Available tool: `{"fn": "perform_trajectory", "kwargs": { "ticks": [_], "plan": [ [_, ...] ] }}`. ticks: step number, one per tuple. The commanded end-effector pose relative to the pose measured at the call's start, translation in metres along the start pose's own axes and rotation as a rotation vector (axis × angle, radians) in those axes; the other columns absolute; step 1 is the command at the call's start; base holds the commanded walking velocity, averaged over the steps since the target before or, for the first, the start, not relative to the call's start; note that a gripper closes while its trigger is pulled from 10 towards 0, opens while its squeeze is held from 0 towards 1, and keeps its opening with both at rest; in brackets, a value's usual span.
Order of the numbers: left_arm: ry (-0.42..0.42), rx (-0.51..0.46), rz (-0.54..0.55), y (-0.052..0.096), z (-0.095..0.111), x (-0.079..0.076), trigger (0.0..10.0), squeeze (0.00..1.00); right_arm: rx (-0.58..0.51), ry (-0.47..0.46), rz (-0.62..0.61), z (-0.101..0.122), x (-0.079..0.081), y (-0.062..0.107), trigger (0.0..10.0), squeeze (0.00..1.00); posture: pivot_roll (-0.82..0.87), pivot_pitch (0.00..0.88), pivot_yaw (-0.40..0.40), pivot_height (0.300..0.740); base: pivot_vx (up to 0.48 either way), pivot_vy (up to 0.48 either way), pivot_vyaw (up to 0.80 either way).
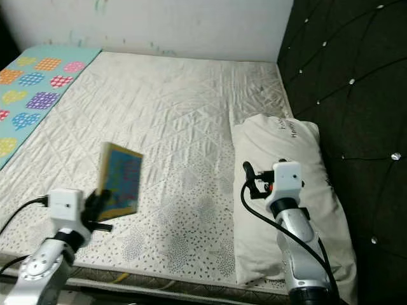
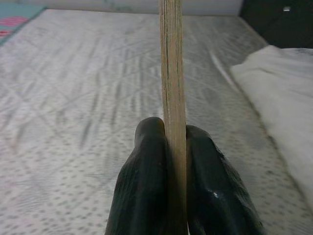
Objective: Clean up the room
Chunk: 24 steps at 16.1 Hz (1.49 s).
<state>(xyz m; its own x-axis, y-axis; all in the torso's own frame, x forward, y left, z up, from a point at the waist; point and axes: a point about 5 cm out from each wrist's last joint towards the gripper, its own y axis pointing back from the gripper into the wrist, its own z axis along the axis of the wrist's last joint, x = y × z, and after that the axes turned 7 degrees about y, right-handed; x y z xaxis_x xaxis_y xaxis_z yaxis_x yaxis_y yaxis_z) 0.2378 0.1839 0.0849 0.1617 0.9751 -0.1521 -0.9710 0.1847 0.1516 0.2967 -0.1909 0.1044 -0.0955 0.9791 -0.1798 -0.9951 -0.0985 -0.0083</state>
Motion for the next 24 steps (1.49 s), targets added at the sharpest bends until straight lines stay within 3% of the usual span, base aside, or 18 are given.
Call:
{"fn": "perform_trajectory", "kwargs": {
  "ticks": [1,3,4,6,9,13,17,24],
  "plan": [
    [0.001,-0.055,-0.05,-0.004,0.014,-0.013,10.0,0.0,-0.011,0.004,0.011,0.004,0.002,-0.003,10.0,0.0,-0.13,0.112,-0.018,0.74,0.0,0.0,0.0],
    [0.05,-0.087,-0.037,-0.004,0.015,-0.023,10.0,0.0,-0.002,-0.001,0.021,0.001,0.005,-0.001,10.0,0.0,-0.13,0.114,-0.025,0.74,0.0,0.0,0.0],
    [0.158,-0.073,-0.019,-0.003,0.013,-0.024,10.0,0.0,-0.001,-0.002,0.029,0.001,0.007,0.0,10.0,0.0,-0.13,0.114,-0.028,0.74,0.0,0.0,0.0],
    [0.345,-0.053,-0.012,0.0,0.006,-0.022,10.0,0.0,0.002,-0.003,0.031,0.0,0.008,0.0,10.0,0.0,-0.13,0.111,-0.029,0.74,0.0,0.0,0.0],
    [0.447,-0.03,0.091,0.005,0.001,-0.009,10.0,0.0,0.005,0.004,0.025,-0.001,0.005,-0.001,10.0,0.0,-0.13,0.111,-0.022,0.74,0.0,0.0,0.0],
    [0.404,0.068,-0.002,0.011,-0.005,-0.012,10.0,0.0,0.033,0.01,-0.021,-0.007,-0.002,0.003,10.0,0.0,-0.12,0.104,-0.019,0.74,0.0,0.0,0.0],
    [0.404,0.07,-0.041,0.003,-0.002,-0.019,10.0,0.0,0.055,-0.001,-0.029,-0.012,0.0,0.008,10.0,0.0,-0.13,0.093,-0.011,0.74,0.0,0.0,-0.74],
    [0.355,0.055,-0.036,0.004,0.001,-0.02,10.0,0.0,0.046,0.002,-0.034,-0.01,-0.002,0.005,10.0,0.0,-0.12,0.095,-0.009,0.74,0.0,0.0,-0.64]
  ]
}}
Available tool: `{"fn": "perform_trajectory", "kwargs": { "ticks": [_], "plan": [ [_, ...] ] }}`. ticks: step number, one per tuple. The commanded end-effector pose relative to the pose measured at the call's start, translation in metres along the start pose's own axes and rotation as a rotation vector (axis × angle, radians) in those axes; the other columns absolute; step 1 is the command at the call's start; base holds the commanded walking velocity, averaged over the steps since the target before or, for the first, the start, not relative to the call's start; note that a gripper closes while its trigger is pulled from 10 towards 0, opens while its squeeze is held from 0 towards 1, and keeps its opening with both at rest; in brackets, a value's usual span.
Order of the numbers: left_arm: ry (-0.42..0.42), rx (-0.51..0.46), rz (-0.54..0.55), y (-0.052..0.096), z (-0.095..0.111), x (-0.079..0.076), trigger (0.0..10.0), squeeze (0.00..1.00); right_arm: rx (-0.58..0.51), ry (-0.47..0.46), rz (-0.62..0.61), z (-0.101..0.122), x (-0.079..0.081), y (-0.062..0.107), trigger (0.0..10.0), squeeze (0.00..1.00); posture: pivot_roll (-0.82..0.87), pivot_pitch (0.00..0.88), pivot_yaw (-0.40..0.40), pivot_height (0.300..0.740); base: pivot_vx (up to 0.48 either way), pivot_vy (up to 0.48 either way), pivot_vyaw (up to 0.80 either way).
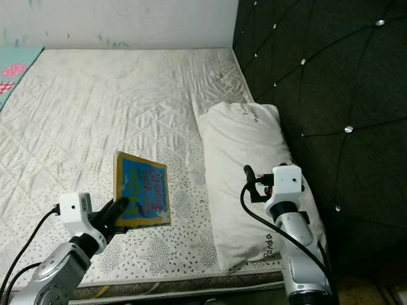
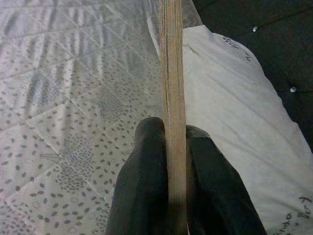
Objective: Clean up the room
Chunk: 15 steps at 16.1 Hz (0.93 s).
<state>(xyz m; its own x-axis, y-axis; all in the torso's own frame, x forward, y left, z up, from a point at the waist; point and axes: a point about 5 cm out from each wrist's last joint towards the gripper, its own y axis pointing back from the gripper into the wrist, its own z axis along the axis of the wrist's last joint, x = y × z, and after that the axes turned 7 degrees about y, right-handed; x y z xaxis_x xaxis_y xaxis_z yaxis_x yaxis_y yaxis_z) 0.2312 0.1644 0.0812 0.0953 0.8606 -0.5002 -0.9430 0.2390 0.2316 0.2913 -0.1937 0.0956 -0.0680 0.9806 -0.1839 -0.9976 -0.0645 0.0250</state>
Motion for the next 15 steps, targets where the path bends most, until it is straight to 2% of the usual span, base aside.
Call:
{"fn": "perform_trajectory", "kwargs": {
  "ticks": [1,2,5,15],
  "plan": [
    [-0.035,-0.047,-0.005,0.004,0.008,-0.002,10.0,0.0,0.008,-0.001,-0.007,-0.002,-0.001,0.0,10.0,0.0,-0.13,0.097,-0.009,0.74,0.0,0.0,0.0],
    [-0.043,-0.048,0.009,0.007,0.009,0.003,10.0,0.0,0.013,0.0,-0.013,-0.003,-0.003,0.0,10.0,0.0,-0.13,0.1,-0.008,0.74,0.0,0.0,0.0],
    [-0.052,-0.045,0.021,0.009,0.01,0.009,10.0,0.0,0.04,-0.01,-0.027,-0.006,-0.006,0.001,10.0,0.0,-0.13,0.102,-0.007,0.74,0.0,0.0,-0.73],
    [-0.084,-0.055,-0.006,0.005,0.011,0.003,10.0,0.0,0.023,-0.001,-0.026,-0.004,-0.006,0.0,10.0,0.0,-0.13,0.11,-0.007,0.74,0.0,0.0,-0.8]
  ]
}}
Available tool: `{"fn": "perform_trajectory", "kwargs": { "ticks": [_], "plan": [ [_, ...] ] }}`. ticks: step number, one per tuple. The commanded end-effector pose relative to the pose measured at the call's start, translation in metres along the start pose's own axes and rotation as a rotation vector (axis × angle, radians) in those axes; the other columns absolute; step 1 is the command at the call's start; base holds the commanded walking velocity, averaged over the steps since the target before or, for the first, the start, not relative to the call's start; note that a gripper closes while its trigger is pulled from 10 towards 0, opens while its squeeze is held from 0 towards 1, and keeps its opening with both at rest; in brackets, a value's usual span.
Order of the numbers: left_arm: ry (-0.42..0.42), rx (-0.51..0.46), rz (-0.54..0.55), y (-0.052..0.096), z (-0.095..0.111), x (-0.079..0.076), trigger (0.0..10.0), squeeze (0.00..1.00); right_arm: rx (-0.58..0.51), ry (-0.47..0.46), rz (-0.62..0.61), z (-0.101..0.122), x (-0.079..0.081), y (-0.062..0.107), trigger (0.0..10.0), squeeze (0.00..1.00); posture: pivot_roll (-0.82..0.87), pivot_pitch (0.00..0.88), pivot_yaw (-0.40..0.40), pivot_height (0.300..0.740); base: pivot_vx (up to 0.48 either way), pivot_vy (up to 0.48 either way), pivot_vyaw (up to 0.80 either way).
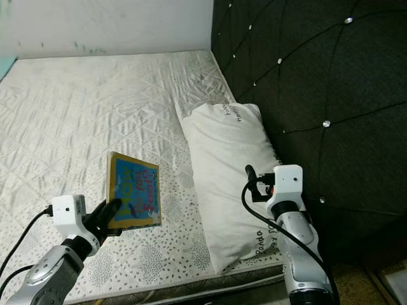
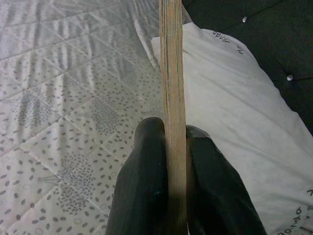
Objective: Clean up the room
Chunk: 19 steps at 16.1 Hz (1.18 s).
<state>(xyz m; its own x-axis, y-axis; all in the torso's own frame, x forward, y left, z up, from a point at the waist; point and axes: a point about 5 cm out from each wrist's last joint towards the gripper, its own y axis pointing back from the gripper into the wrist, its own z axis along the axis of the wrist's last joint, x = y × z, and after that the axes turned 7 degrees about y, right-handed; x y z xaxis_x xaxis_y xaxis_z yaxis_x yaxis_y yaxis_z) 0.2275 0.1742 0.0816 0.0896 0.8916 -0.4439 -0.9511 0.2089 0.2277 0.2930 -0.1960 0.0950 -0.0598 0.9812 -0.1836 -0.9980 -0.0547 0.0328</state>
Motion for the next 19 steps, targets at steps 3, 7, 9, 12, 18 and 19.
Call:
{"fn": "perform_trajectory", "kwargs": {
  "ticks": [3,7,9,12,18,19],
  "plan": [
    [-0.022,-0.044,-0.029,-0.004,0.009,-0.005,10.0,0.0,0.011,0.001,-0.016,-0.003,-0.003,0.002,10.0,0.0,-0.13,0.112,-0.007,0.74,0.0,0.0,-0.42],
    [0.061,-0.021,0.001,-0.006,0.005,0.003,10.0,0.0,0.005,0.006,-0.012,-0.002,-0.003,0.003,10.0,0.0,-0.14,0.116,-0.011,0.74,0.0,0.0,0.0],
    [0.096,0.023,-0.002,-0.008,0.001,0.006,10.0,0.0,0.005,0.01,-0.011,-0.002,-0.004,0.004,10.0,0.0,-0.14,0.121,-0.019,0.74,0.0,0.0,0.0],
    [0.177,0.054,0.006,-0.009,0.0,0.015,10.0,0.0,0.012,0.028,-0.012,-0.002,-0.011,0.006,10.0,0.0,-0.15,0.131,-0.032,0.74,0.0,0.0,0.0],
    [0.19,0.237,-0.034,-0.019,-0.021,0.017,10.0,0.0,0.017,0.045,-0.001,-0.001,-0.013,0.005,10.0,0.0,-0.16,0.143,-0.049,0.74,0.0,0.0,0.0],
    [0.189,0.239,-0.032,-0.02,-0.022,0.018,10.0,0.0,0.017,0.047,-0.002,-0.001,-0.014,0.005,10.0,0.0,-0.16,0.143,-0.049,0.74,0.0,0.0,0.0]
  ]
}}
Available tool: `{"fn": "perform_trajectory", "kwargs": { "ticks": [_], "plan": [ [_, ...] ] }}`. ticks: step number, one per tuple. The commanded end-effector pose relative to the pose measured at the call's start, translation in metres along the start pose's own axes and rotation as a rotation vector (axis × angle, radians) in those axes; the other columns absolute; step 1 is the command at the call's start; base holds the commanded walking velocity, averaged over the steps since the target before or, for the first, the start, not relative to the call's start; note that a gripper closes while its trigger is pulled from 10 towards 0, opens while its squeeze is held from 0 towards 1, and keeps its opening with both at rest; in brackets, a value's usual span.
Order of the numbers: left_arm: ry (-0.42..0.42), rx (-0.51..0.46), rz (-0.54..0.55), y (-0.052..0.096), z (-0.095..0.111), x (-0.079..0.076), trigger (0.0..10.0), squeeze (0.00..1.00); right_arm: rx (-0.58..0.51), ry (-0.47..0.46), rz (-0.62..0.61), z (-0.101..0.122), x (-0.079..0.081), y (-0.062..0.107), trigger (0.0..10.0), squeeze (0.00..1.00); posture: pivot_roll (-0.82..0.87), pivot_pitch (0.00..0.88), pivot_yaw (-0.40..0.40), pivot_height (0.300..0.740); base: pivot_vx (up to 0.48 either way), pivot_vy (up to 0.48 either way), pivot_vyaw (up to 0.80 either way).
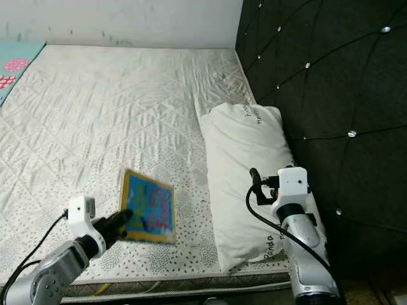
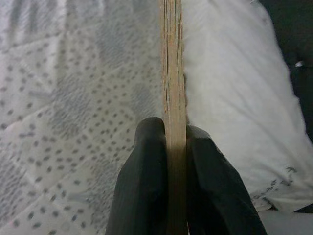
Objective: Clean up the room
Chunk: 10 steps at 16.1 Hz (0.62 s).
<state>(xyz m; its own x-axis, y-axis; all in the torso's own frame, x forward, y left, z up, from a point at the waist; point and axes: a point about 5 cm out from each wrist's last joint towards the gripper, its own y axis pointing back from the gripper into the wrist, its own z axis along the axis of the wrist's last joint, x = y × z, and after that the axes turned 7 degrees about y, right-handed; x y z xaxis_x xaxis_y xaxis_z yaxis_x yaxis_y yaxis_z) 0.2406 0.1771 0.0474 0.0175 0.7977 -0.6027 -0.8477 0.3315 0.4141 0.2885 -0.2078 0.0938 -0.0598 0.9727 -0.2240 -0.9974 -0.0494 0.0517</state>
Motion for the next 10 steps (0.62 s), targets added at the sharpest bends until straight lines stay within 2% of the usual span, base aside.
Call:
{"fn": "perform_trajectory", "kwargs": {
  "ticks": [1,3,5,10],
  "plan": [
    [-0.019,-0.007,-0.014,0.0003,0.0021,-0.0016,10.0,0.0,-0.002,0.011,-0.009,0.0025,-0.007,0.0002,10.0,0.0,-0.17,0.145,-0.045,0.74,0.0,0.0,0.0],
    [-0.028,-0.03,-0.015,-0.0005,0.0051,-0.0024,10.0,0.0,-0.001,0.017,-0.02,0.0022,-0.0118,0.0006,10.0,0.0,-0.17,0.145,-0.045,0.74,0.0,0.0,0.0],
    [-0.042,-0.068,-0.027,0.0022,0.0088,-0.0066,10.0,0.0,0.004,0.001,-0.025,0.0019,-0.0099,0.001,10.0,0.0,-0.17,0.139,-0.042,0.74,0.0,0.0,0.0],
    [-0.031,-0.09,-0.06,0.0068,0.009,-0.0102,10.0,0.0,0.01,-0.012,-0.017,-0.0002,-0.0037,0.001,10.0,0.0,-0.15,0.125,-0.033,0.74,0.0,0.0,-0.8]
  ]
}}
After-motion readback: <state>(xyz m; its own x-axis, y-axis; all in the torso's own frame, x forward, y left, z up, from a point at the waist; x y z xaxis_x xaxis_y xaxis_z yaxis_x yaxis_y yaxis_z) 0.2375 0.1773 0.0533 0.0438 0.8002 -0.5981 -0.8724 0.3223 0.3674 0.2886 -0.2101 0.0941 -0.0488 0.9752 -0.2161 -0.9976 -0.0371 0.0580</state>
